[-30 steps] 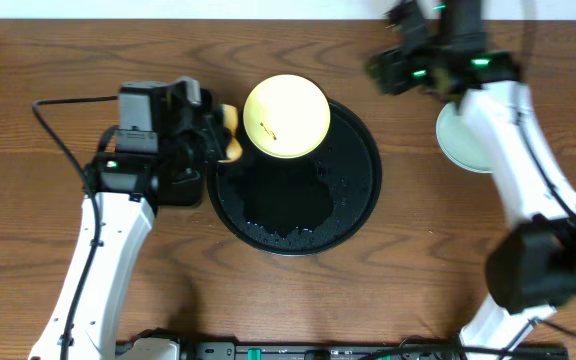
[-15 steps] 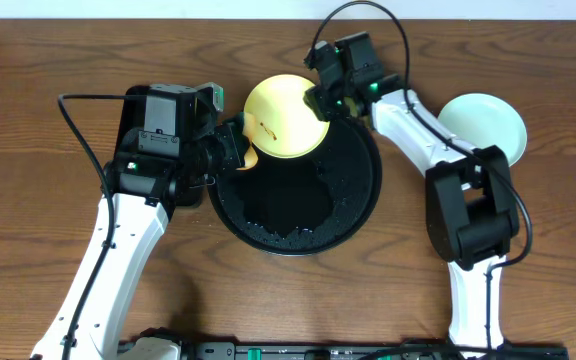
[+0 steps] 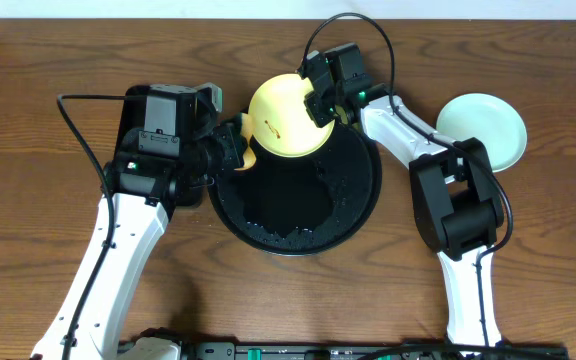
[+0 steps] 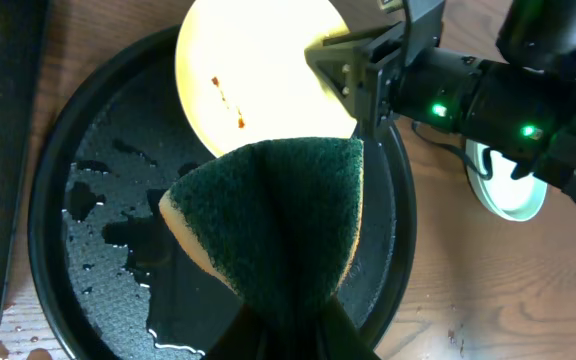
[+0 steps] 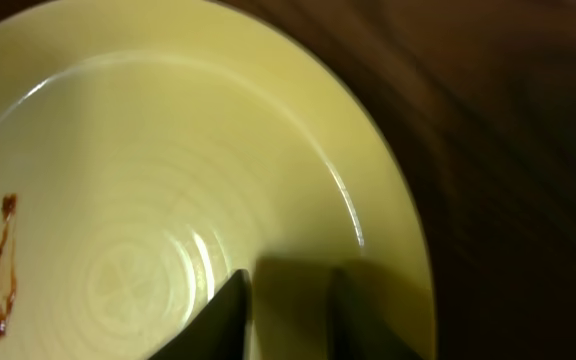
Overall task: Clean dirty plates on tray and stack at the side
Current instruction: 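Return the right gripper and grasp the rim of the yellow plate, then scrub the yellow plate with the sponge in the left gripper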
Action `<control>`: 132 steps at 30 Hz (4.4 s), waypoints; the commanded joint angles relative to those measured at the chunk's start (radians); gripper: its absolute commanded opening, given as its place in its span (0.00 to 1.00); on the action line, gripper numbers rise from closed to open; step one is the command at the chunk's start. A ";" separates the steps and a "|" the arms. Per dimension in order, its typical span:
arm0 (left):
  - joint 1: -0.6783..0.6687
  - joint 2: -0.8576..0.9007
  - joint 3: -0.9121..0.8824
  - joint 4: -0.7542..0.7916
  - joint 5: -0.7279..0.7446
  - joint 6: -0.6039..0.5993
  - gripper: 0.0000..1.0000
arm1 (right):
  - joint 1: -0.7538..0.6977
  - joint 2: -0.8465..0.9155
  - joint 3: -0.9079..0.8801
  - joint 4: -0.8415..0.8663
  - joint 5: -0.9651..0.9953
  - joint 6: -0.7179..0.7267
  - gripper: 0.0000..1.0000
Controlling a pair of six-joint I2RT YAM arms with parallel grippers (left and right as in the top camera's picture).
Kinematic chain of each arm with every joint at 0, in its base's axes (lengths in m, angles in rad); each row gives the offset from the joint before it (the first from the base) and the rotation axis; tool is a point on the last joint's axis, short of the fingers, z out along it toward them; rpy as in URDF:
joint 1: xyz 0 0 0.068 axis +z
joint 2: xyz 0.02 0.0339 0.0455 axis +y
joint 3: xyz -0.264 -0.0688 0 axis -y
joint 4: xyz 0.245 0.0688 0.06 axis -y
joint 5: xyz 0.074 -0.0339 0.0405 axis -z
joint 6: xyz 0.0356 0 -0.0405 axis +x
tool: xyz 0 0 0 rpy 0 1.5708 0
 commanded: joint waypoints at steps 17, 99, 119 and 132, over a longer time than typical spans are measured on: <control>-0.002 0.008 -0.005 -0.003 -0.019 0.018 0.09 | -0.008 -0.072 -0.001 -0.011 0.087 0.005 0.33; -0.134 0.331 -0.005 0.140 -0.041 0.114 0.08 | 0.041 -0.263 -0.374 -0.306 0.109 0.512 0.01; -0.219 0.491 -0.008 0.249 -0.041 0.196 0.08 | 0.041 -0.263 -0.374 -0.314 0.109 0.512 0.01; -0.225 0.491 -0.025 0.201 -0.116 0.215 0.33 | 0.041 -0.263 -0.374 -0.329 0.109 0.512 0.01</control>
